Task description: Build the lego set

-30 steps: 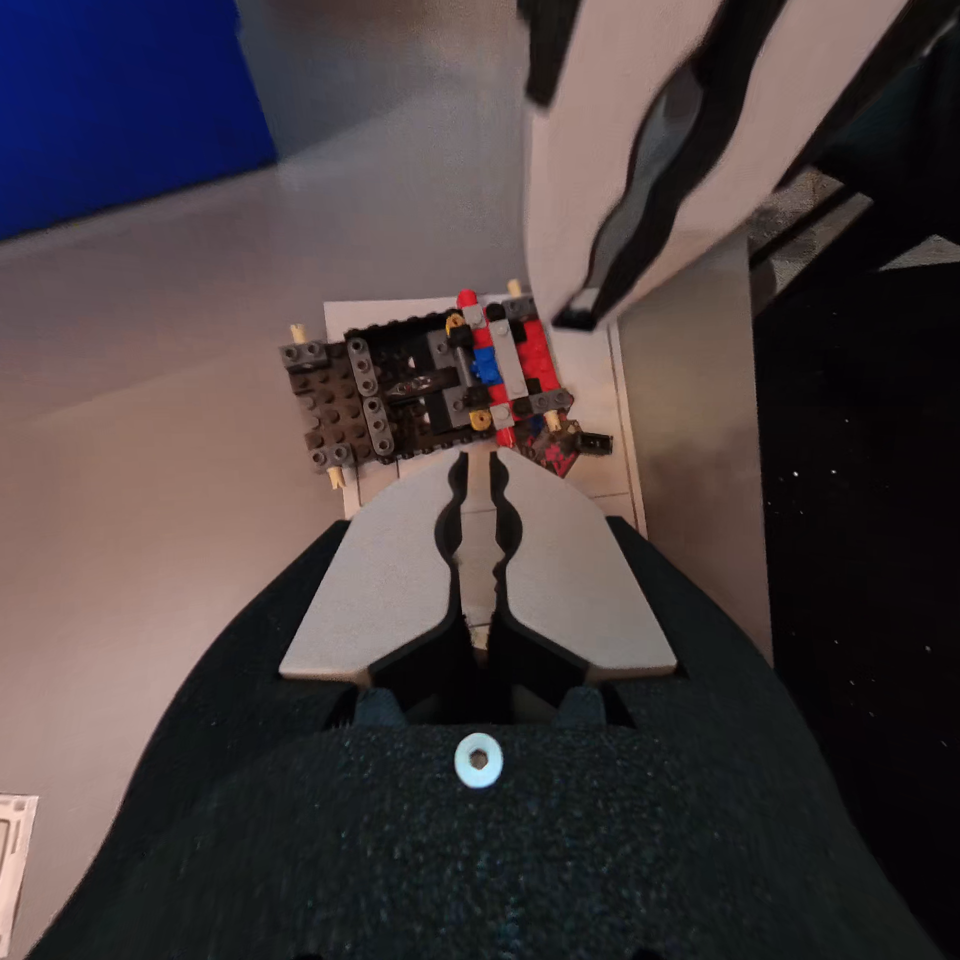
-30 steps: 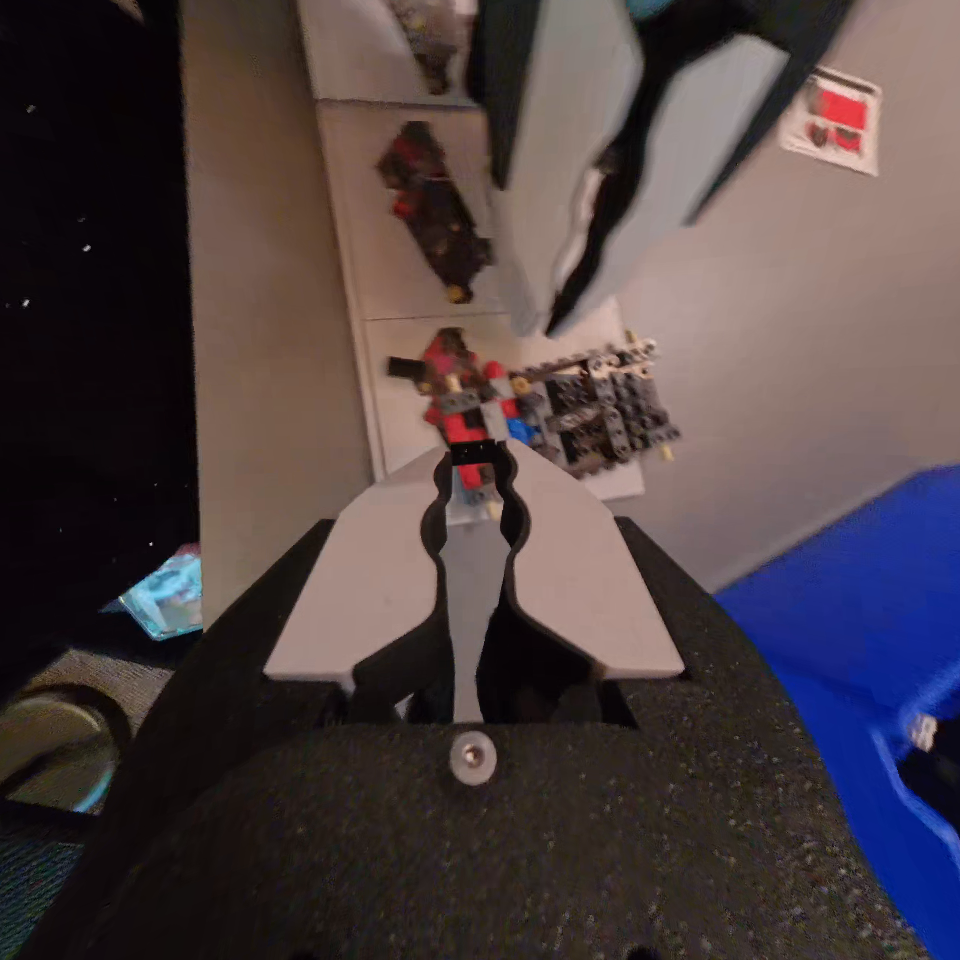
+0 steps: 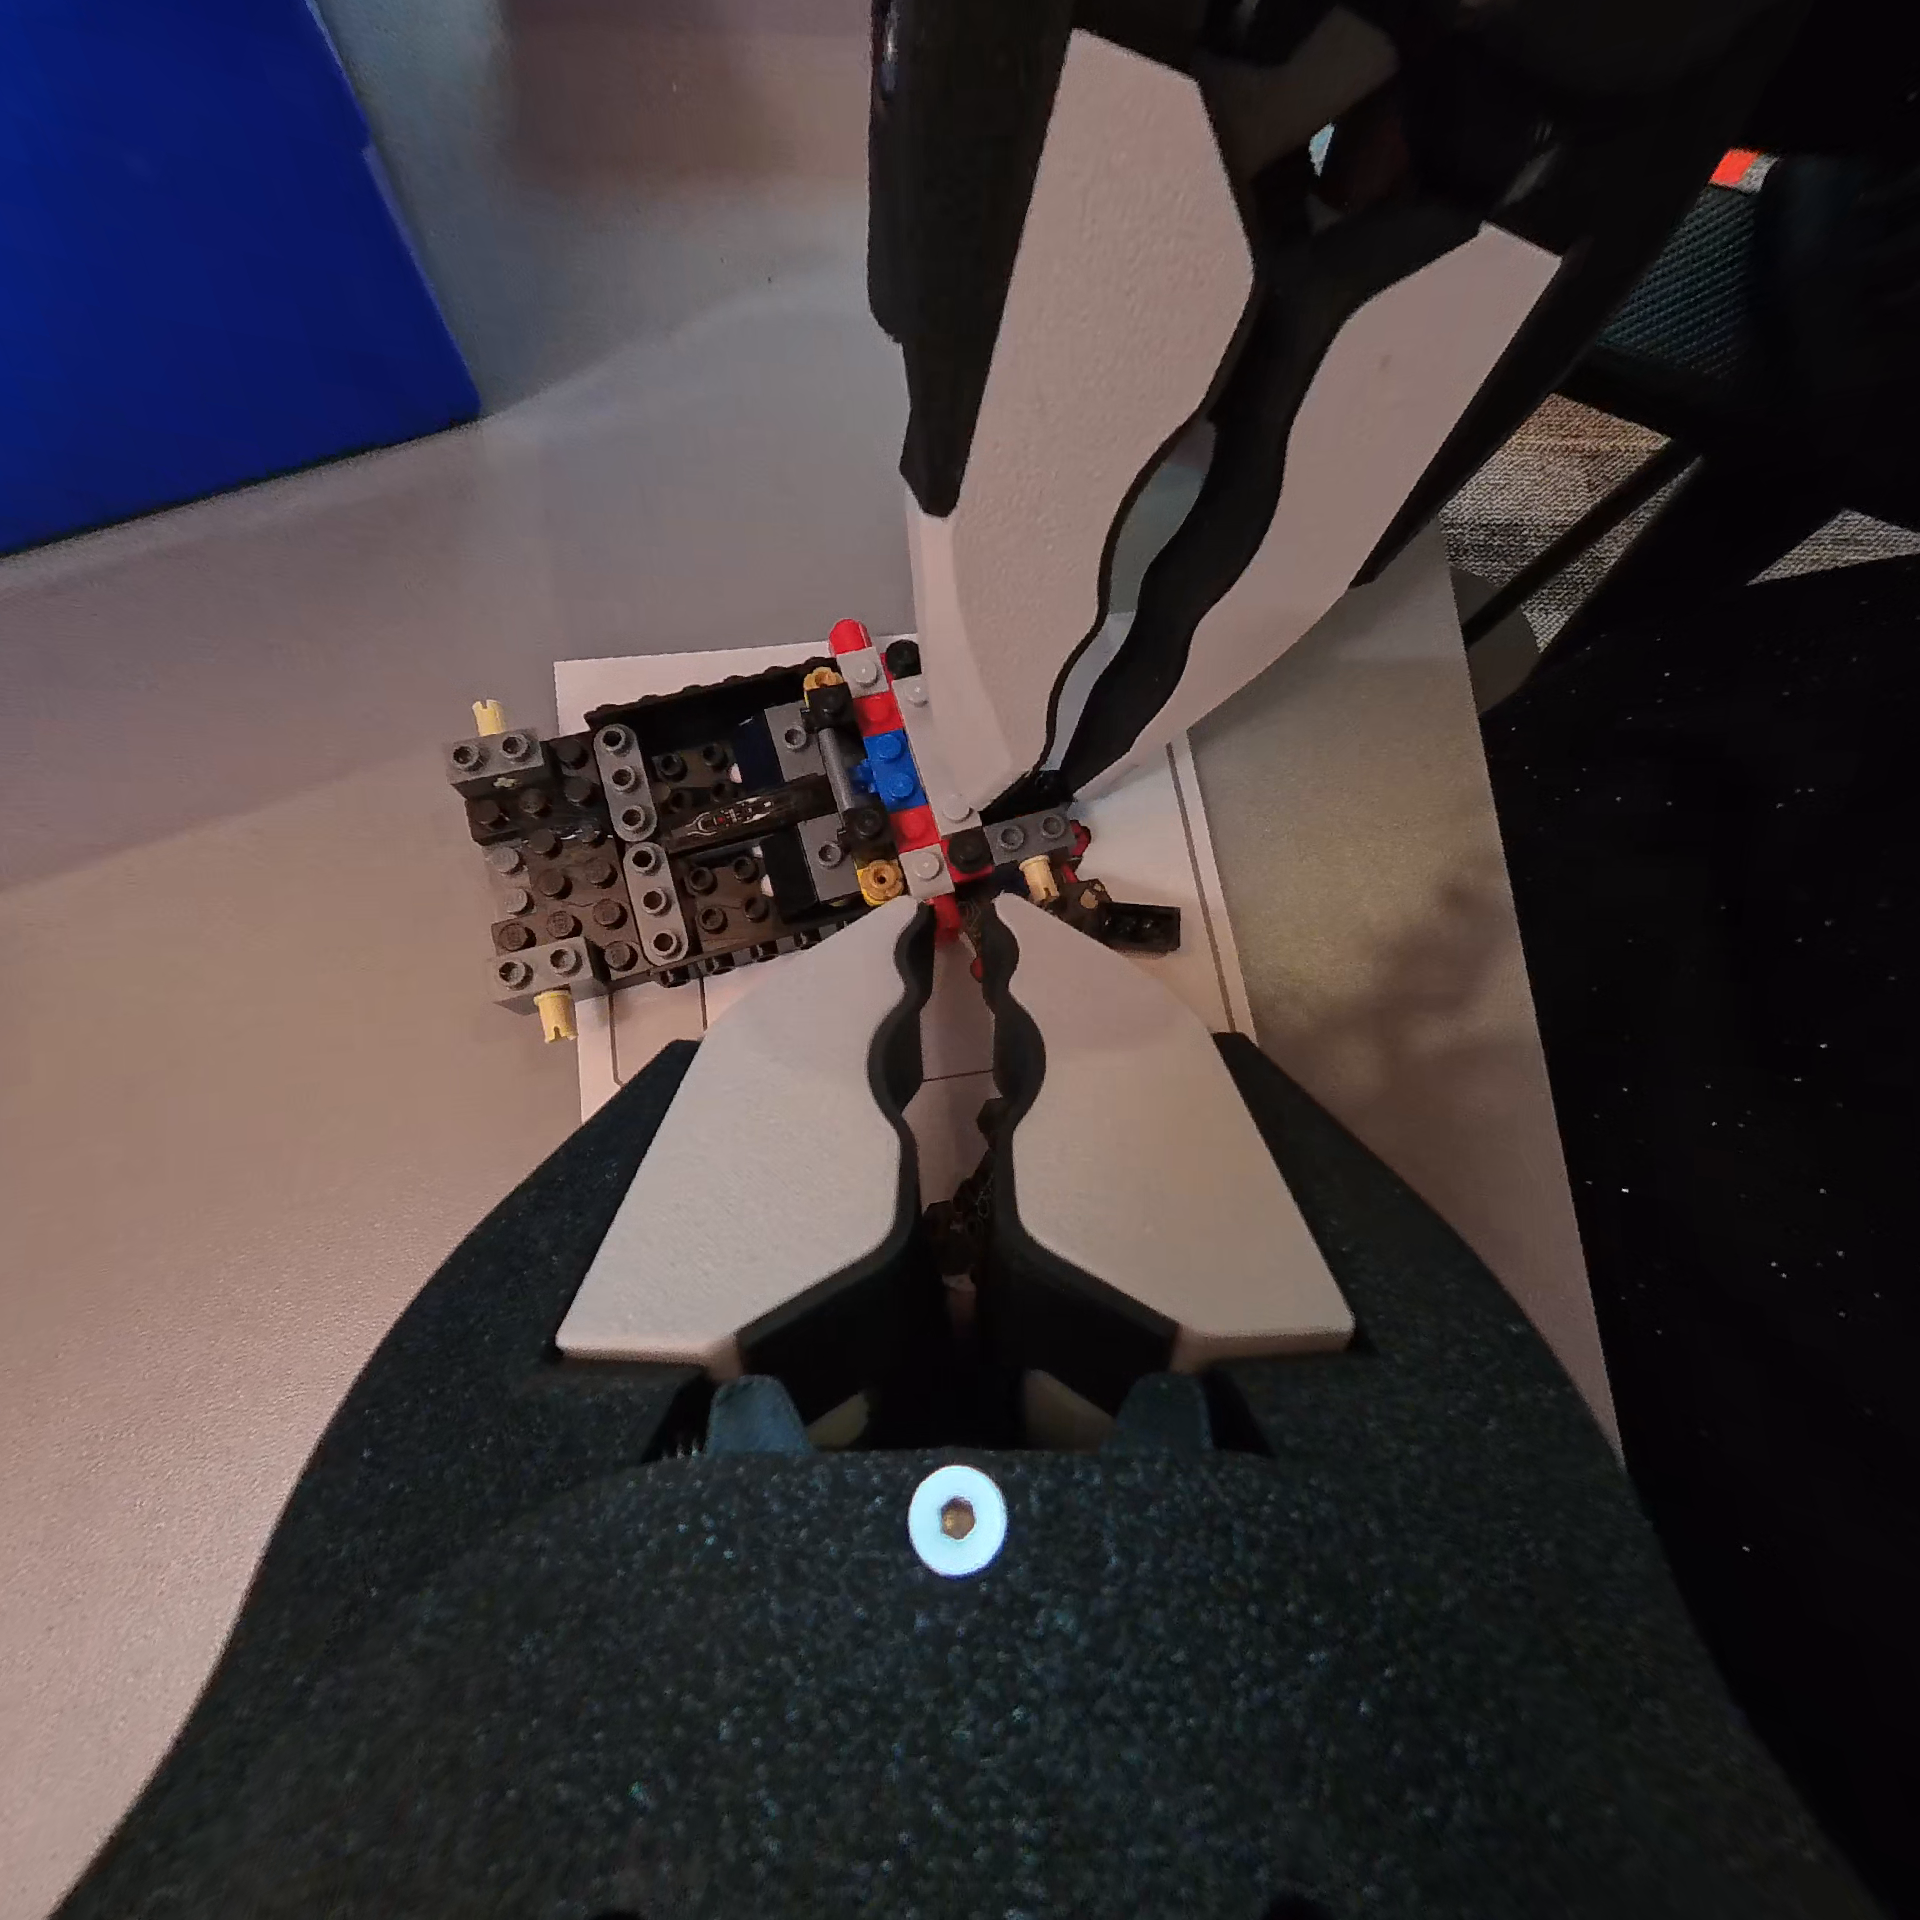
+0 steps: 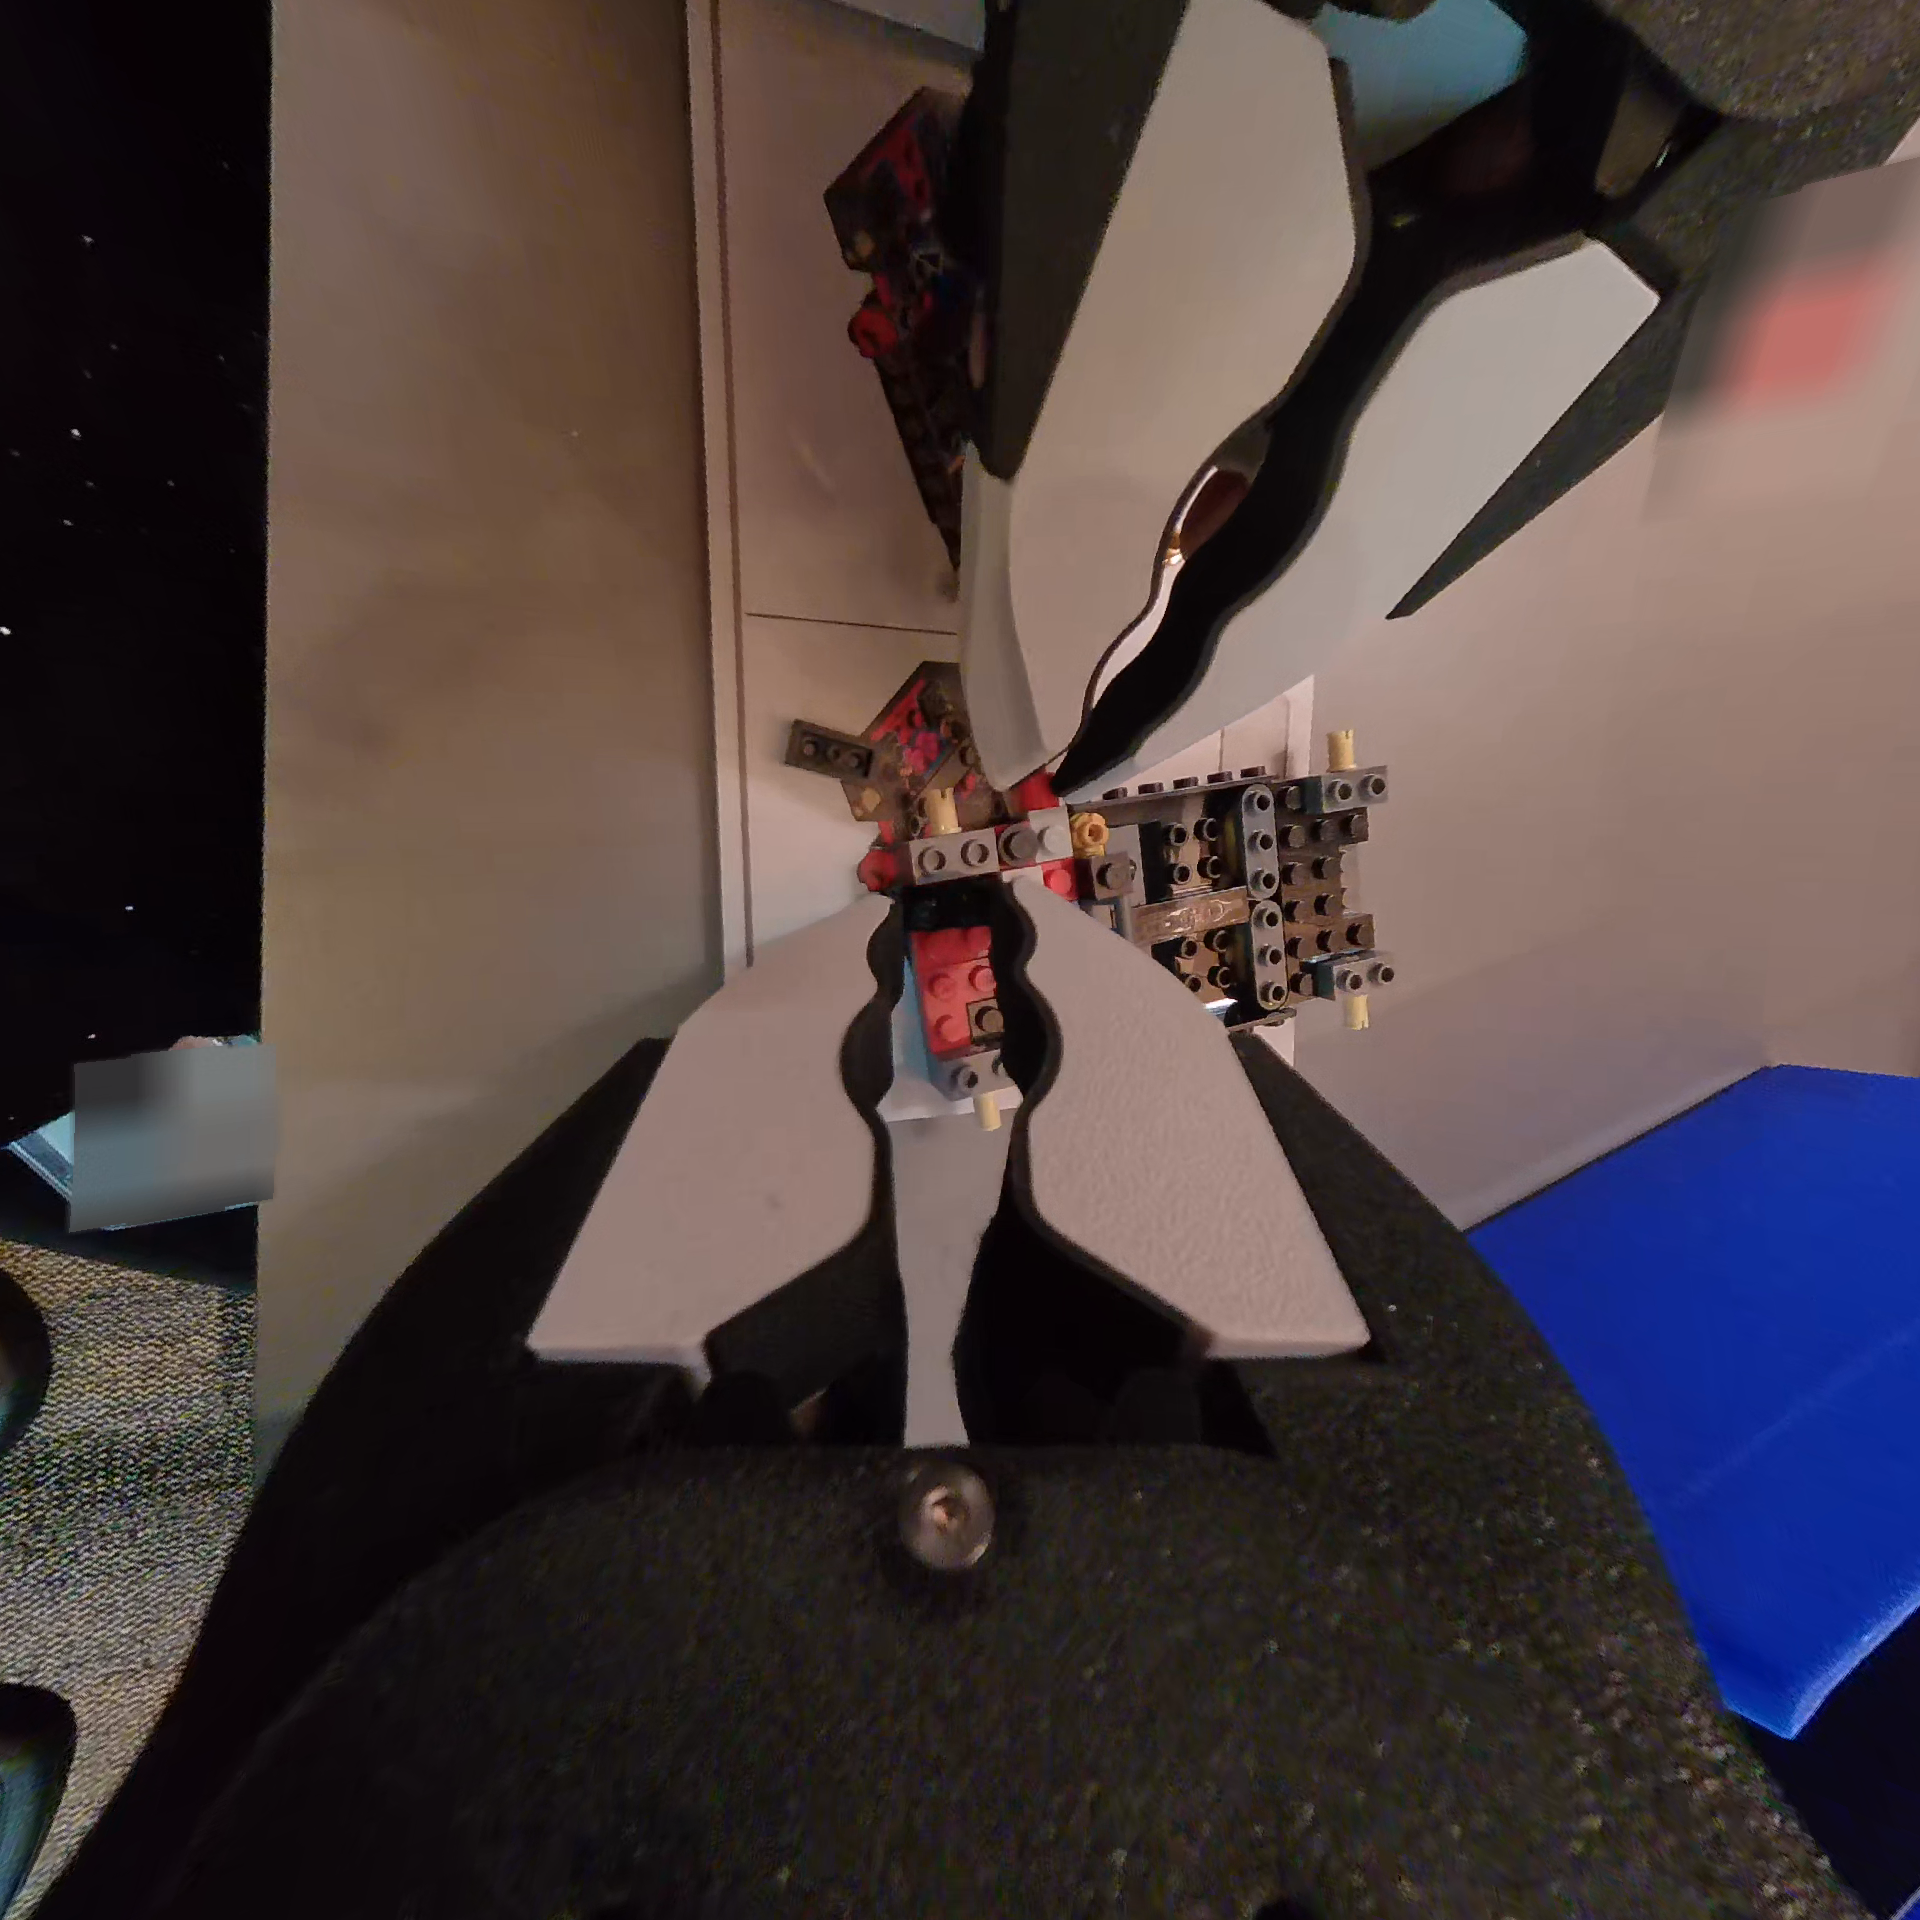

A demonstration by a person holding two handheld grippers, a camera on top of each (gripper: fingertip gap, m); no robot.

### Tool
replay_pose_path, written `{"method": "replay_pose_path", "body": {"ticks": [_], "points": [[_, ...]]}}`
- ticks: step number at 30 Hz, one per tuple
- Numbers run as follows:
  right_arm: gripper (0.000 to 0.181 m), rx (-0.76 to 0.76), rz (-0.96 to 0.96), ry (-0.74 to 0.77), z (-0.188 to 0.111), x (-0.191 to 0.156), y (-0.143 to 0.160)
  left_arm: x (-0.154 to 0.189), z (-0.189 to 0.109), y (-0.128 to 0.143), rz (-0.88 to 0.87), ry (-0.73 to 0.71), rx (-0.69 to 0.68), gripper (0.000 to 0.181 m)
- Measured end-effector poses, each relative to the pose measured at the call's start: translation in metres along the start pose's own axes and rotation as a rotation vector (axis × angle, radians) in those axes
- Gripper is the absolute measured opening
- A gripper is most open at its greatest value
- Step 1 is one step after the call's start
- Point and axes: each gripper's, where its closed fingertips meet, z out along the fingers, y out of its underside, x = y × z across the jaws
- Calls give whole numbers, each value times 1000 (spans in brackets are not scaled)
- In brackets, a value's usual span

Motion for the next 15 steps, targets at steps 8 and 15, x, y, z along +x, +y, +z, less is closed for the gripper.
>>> {"method": "replay_pose_path", "body": {"ticks": [8, 15], "points": [[16, 5, -13, 27, 0, 1, 0, 0, 0, 0, -6, 8, 2, 9], [20, 14, -19, 51, 0, 2, 0, 0, 0, 0, -10, 11, 2, 9]]}}
